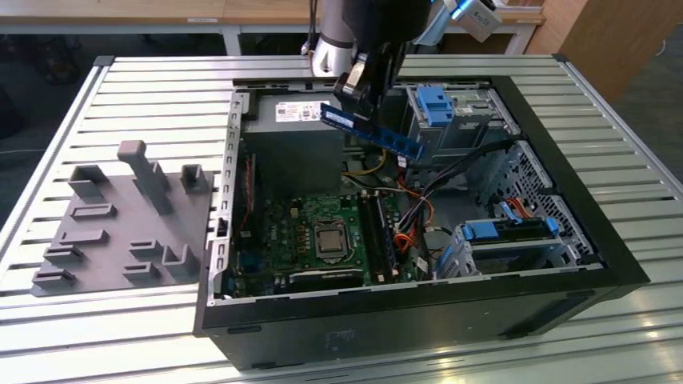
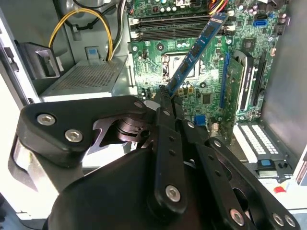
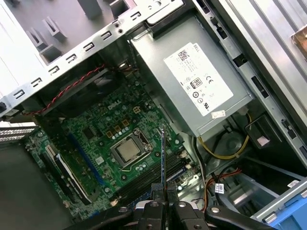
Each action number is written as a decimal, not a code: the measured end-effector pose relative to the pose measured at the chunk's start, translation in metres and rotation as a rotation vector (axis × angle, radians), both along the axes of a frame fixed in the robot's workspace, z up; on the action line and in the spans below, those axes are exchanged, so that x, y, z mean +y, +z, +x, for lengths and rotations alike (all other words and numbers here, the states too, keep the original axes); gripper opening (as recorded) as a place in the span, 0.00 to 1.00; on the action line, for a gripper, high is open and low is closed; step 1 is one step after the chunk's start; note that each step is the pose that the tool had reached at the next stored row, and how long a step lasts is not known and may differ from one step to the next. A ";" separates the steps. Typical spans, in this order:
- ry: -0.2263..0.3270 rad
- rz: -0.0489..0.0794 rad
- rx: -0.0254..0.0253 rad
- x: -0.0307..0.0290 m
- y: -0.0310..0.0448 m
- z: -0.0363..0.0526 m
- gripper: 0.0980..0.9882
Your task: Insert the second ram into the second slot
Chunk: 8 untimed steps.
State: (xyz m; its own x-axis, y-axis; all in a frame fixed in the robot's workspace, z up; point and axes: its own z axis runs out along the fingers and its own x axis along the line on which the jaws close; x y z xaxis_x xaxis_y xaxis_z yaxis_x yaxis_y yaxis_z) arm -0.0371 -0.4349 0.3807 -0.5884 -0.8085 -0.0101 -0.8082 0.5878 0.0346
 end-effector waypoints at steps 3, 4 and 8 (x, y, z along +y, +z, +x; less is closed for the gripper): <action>-0.021 0.000 0.0001 0.0000 0.0000 0.0000 0.04; -0.028 0.000 0.0000 0.0000 0.0000 0.0000 0.04; -0.057 0.000 0.0000 0.0000 0.0000 0.0000 0.04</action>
